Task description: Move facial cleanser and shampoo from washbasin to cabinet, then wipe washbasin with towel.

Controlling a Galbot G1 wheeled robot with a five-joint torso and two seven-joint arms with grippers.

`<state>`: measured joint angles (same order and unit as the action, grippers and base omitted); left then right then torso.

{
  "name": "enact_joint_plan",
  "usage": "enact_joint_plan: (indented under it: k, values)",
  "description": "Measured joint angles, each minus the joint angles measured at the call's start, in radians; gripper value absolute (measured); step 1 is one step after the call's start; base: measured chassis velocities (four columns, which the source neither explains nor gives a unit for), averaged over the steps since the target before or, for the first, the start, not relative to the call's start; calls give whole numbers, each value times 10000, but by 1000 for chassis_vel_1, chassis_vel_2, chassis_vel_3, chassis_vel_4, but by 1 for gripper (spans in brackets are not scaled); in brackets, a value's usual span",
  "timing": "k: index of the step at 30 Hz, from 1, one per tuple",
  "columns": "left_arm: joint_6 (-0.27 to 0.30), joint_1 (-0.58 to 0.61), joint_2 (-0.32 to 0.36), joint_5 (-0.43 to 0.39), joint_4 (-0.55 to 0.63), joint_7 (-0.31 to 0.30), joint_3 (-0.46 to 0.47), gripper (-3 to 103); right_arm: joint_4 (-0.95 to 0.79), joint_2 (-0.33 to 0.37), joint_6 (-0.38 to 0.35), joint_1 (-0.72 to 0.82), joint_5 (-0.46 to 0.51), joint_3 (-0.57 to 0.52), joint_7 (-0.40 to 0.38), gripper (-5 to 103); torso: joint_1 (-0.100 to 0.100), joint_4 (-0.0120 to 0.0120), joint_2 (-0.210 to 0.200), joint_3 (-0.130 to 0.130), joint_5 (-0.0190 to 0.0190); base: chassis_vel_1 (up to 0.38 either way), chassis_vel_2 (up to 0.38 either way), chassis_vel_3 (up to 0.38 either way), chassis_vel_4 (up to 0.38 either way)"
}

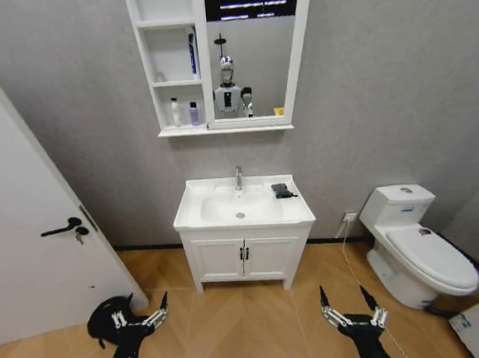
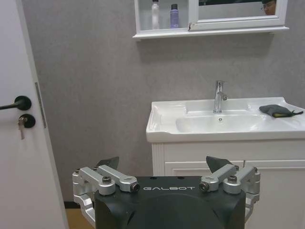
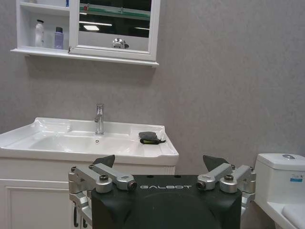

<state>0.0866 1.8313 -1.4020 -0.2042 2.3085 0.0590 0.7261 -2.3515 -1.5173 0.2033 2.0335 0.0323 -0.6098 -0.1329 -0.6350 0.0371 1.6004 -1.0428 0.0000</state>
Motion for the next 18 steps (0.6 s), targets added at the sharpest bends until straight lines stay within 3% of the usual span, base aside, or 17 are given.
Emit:
enact_joint_plan:
  k: [12,18]
  values:
    - [0,2,0,0,0,1,0,100,0,1,0,1,0,0,0,100,9,3,5,5,-1,339,-354,-339,332]
    - [0,1,0,0,0,0,-1,100,0,0,0,2,0,-1,-1,100,14,-6,8,6,2,139,-81,-172,125]
